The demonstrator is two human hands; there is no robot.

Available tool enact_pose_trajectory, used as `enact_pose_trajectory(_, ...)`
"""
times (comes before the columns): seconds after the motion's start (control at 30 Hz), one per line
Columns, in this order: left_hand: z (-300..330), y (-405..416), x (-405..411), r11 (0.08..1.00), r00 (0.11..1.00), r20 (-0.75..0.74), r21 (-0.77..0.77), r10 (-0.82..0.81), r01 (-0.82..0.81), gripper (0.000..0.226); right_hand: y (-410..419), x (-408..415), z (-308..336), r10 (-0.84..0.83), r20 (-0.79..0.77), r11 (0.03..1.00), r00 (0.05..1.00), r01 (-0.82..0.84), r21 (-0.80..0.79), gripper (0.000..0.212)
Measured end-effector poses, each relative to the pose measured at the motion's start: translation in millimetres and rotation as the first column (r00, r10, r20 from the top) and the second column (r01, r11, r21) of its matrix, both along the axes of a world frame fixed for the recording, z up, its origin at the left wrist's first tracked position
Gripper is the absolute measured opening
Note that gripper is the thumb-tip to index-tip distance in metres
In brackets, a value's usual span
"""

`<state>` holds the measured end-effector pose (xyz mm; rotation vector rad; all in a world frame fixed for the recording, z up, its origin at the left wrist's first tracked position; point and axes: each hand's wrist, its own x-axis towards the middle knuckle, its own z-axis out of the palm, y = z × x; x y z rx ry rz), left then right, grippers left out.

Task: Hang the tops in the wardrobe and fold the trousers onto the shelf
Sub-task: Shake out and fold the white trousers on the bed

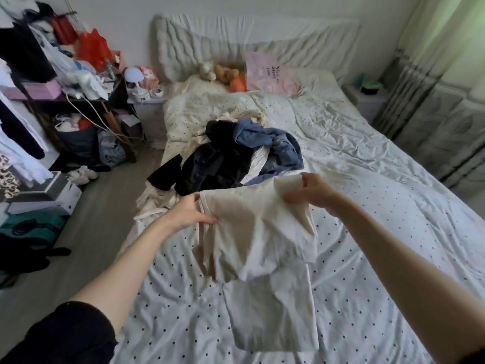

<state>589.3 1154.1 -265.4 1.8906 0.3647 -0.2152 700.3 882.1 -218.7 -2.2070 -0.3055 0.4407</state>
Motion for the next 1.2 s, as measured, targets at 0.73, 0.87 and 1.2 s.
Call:
enact_pose_trajectory(0.73, -243, -75, -63, 0.295, 0.872, -0.313, 0.851, -0.377, 0.434, 0.055, -57, -65, -291, 0.643, -0.098, 0.438, 0.759, -0.47, -0.766, 0.065)
enact_pose_trajectory(0.87, -234, -77, -55, 0.345, 0.921, -0.036, 0.921, -0.388, 0.181, 0.032, -53, -69, -292, 0.446, -0.021, 0.653, 0.895, -0.341, -0.676, 0.072)
enact_pose_trajectory(1.2, -219, -44, 65, 0.567, 0.879, -0.349, 0.672, -0.325, 0.476, 0.078, -16, -81, -310, -0.179, -0.027, 0.955, 0.984, 0.167, -0.244, 0.057)
